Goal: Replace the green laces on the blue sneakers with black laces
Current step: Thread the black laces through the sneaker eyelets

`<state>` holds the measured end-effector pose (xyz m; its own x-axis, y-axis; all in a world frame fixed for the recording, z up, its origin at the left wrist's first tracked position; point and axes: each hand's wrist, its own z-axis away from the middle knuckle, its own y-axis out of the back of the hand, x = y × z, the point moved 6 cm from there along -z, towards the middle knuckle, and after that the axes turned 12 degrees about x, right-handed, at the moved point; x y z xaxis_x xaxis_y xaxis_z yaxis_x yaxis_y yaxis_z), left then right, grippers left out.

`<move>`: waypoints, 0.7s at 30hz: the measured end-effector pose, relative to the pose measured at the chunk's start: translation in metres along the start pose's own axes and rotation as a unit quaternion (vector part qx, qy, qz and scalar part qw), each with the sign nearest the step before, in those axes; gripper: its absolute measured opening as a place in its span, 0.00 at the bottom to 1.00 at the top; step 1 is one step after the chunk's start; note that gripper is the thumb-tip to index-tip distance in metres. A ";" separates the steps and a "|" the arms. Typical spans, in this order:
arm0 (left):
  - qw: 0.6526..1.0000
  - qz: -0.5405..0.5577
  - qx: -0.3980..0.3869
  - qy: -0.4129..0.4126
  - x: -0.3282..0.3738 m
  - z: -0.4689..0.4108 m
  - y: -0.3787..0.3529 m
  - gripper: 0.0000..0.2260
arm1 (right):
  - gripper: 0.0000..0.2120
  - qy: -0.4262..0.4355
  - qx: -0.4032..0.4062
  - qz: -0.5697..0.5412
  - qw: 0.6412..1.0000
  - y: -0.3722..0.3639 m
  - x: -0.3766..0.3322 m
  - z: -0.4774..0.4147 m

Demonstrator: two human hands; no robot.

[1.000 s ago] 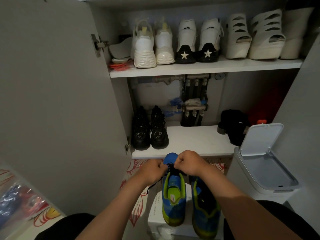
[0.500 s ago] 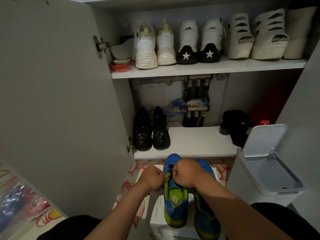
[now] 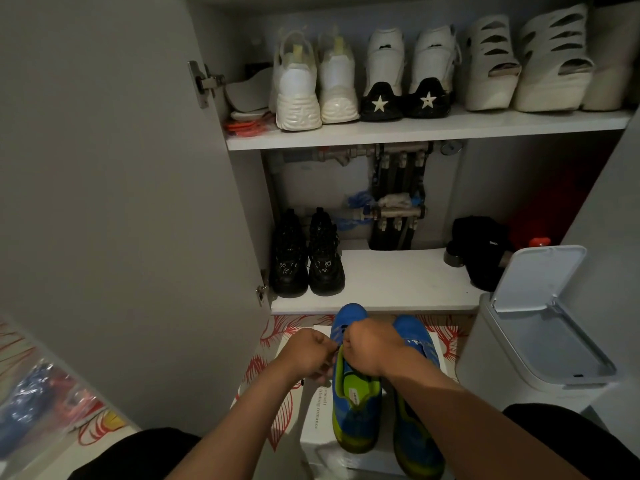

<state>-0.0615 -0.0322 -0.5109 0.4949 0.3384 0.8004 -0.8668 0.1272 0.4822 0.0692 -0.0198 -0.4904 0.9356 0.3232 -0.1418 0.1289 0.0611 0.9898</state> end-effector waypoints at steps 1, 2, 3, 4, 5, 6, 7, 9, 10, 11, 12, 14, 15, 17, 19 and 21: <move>1.000 0.015 -0.003 0.008 0.000 0.001 0.000 0.09 | 0.10 0.002 0.000 0.003 1.000 0.000 0.000 0.000; 1.000 0.027 -0.003 0.012 -0.001 0.001 -0.001 0.08 | 0.10 0.003 0.000 0.007 1.000 -0.001 -0.001 0.000; 0.999 0.035 -0.003 0.012 -0.002 0.001 -0.001 0.07 | 0.10 0.005 -0.001 0.012 1.000 0.000 -0.001 0.000; 0.999 0.039 -0.004 0.010 -0.001 0.001 -0.001 0.06 | 0.10 0.005 0.000 0.015 1.000 0.001 -0.002 0.000; 0.999 0.042 -0.005 0.009 -0.001 0.002 -0.001 0.06 | 0.09 0.002 0.005 0.013 1.000 0.002 -0.002 0.000; 0.999 0.047 -0.006 0.010 -0.001 0.002 -0.001 0.05 | 0.09 -0.008 0.013 0.004 1.000 0.003 -0.001 -0.001; 0.999 0.052 -0.006 0.015 0.000 0.003 0.000 0.04 | 0.08 -0.018 0.024 -0.002 1.000 0.005 0.001 -0.001; 0.997 0.065 0.008 0.028 0.001 0.003 0.003 0.04 | 0.09 -0.026 0.041 -0.017 0.999 0.009 0.002 -0.002; 0.997 0.071 0.021 0.032 0.002 0.003 0.006 0.06 | 0.07 -0.028 0.050 -0.034 0.998 0.011 0.004 -0.003; 0.996 0.073 0.036 0.030 0.003 0.002 0.008 0.07 | 0.04 -0.026 0.059 -0.063 0.996 0.013 0.004 -0.004; 0.995 0.078 0.051 0.026 0.004 0.002 0.011 0.08 | 0.06 -0.032 0.064 -0.097 0.993 0.015 0.006 -0.005; 0.991 0.105 0.080 0.024 0.006 0.002 0.015 0.09 | 0.10 -0.042 0.067 -0.159 0.984 0.017 0.009 -0.008; 0.988 0.119 0.091 0.019 0.007 0.001 0.018 0.09 | 0.10 -0.041 0.064 -0.180 0.981 0.017 0.008 -0.010; 0.984 0.143 0.107 -0.010 0.012 -0.001 0.026 0.08 | 0.10 -0.036 0.048 -0.213 0.975 0.017 0.005 -0.013; 0.978 0.167 0.119 -0.043 0.017 -0.003 0.034 0.08 | 0.08 -0.037 0.028 -0.239 0.970 0.013 0.001 -0.014; 0.973 0.188 0.123 -0.061 0.019 -0.003 0.038 0.06 | 0.04 -0.049 0.026 -0.262 0.964 0.011 -0.001 -0.016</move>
<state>-0.0855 -0.0179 -0.4785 0.1632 0.2032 0.9654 -0.9540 -0.2167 0.2069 0.0644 -0.0045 -0.4799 0.7645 0.1699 -0.6218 0.6052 0.1430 0.7831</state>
